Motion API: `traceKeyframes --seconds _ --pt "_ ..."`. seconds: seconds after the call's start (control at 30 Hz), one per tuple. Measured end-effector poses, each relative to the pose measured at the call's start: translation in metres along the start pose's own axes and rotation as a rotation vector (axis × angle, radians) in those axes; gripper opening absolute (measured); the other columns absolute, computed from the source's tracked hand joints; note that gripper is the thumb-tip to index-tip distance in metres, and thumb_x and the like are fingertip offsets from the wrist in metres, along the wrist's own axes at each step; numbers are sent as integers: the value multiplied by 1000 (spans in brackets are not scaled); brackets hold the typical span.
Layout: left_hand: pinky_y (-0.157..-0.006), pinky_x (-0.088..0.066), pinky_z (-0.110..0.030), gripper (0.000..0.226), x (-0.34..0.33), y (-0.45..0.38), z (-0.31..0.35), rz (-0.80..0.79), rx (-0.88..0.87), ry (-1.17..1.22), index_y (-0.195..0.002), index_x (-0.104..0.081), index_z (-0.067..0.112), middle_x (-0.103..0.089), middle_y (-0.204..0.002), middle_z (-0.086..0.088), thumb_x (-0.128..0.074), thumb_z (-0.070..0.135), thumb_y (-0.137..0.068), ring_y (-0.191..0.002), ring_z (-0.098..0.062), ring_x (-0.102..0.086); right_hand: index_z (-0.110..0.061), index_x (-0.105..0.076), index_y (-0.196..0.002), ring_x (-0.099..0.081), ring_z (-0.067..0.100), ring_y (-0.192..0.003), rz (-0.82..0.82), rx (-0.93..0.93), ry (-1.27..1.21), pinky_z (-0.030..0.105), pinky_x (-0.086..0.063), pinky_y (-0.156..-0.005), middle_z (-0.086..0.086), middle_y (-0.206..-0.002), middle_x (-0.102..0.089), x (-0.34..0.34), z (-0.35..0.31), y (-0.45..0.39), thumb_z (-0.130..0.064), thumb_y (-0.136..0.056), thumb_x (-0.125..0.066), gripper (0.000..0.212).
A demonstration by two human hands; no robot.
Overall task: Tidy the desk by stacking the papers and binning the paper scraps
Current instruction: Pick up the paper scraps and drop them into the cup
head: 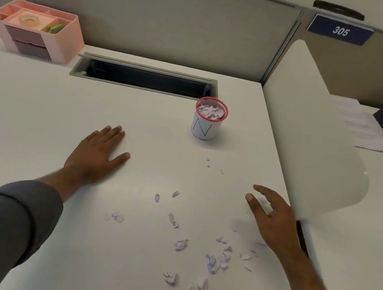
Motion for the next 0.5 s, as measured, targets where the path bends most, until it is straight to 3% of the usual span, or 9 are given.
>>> traceKeyframes --seconds 0.1,0.17,0.23,0.4,0.5 --pt "-126 -4 -33 81 -2 4 1 -15 -5 -11 -161 -15 24 -6 -167 11 -17 69 -93 -154 -9 -2 -24 -49 -140 -33 7 -141 -70 -58 197 35 -25 -118 -10 -146 -46 4 34 39 -64 -79 -52 73" --pt "-126 -2 -34 82 -3 4 2 -31 2 -22 -161 -12 24 -4 -168 11 -14 69 -93 -155 -9 0 -22 -32 -150 -11 11 -149 -135 -78 326 35 -6 -122 -5 -159 -24 -4 44 59 -72 -78 -42 88" --pt "-126 -1 -35 78 -4 4 4 -39 12 -32 -161 -10 23 -3 -168 9 -16 67 -96 -155 -11 1 -21 -24 -153 1 10 -150 -165 -36 352 34 3 -122 -3 -163 -11 -18 42 71 -78 -78 -33 94" --pt "-126 -2 -36 71 -4 8 8 -46 35 -47 -161 -11 21 -3 -168 6 -23 58 -102 -155 -13 1 -20 -19 -154 6 8 -150 -221 45 285 29 7 -121 -3 -163 -6 -71 1 86 -83 -77 -22 100" --pt "-126 -3 -36 71 -3 8 9 -52 23 -47 -161 -11 20 -3 -169 5 -23 58 -102 -155 -14 0 -21 -24 -153 -1 5 -150 -321 102 203 25 5 -121 -13 -159 -11 -97 -26 82 -74 -81 -40 90"
Point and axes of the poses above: each hand's wrist, its own y-axis away from the middle knuckle, its own x-axis out of the back of the hand, z = x × y, the point moved 2 cm from there along -y, towards the middle knuckle
